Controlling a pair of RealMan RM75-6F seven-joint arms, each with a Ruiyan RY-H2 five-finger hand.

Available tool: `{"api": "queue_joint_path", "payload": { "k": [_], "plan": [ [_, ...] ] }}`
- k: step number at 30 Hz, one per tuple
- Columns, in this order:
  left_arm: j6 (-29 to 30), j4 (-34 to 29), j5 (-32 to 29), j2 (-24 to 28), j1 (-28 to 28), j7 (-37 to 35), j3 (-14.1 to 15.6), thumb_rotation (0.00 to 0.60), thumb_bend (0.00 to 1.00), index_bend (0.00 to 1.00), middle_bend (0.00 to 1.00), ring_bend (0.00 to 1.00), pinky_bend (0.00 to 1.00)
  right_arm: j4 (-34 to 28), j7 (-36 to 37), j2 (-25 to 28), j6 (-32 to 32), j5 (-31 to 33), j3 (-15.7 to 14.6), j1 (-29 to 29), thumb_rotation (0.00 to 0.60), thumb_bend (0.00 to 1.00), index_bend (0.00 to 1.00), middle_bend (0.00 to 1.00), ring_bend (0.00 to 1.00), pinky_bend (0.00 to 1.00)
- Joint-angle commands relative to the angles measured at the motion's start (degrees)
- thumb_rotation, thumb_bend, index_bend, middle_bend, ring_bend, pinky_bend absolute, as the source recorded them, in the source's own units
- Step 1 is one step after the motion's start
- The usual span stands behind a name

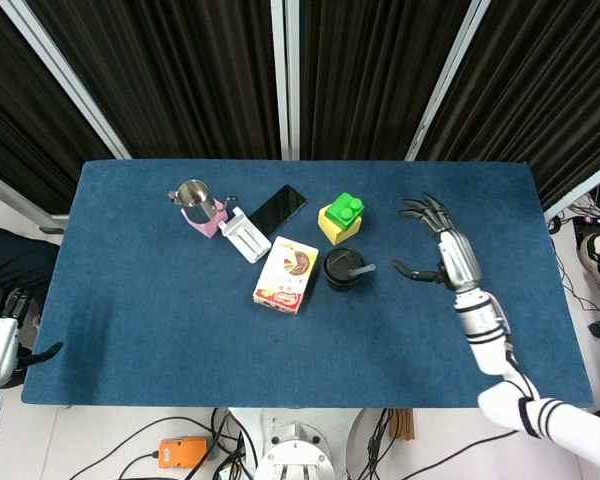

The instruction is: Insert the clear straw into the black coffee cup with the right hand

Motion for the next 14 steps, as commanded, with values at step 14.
{"api": "queue_joint_path", "payload": {
  "k": [14],
  "plan": [
    [0.01,1.37,-0.87,-0.88,0.74,-2.65,-0.03,0.6,0.01,0.15,0.17,0.08,0.04,-25.27,-22.31,27.15,6.62,3.79,-10.54,-20.75,0.6,0.35,0.0,0.09,0.0,0.0]
  ]
}}
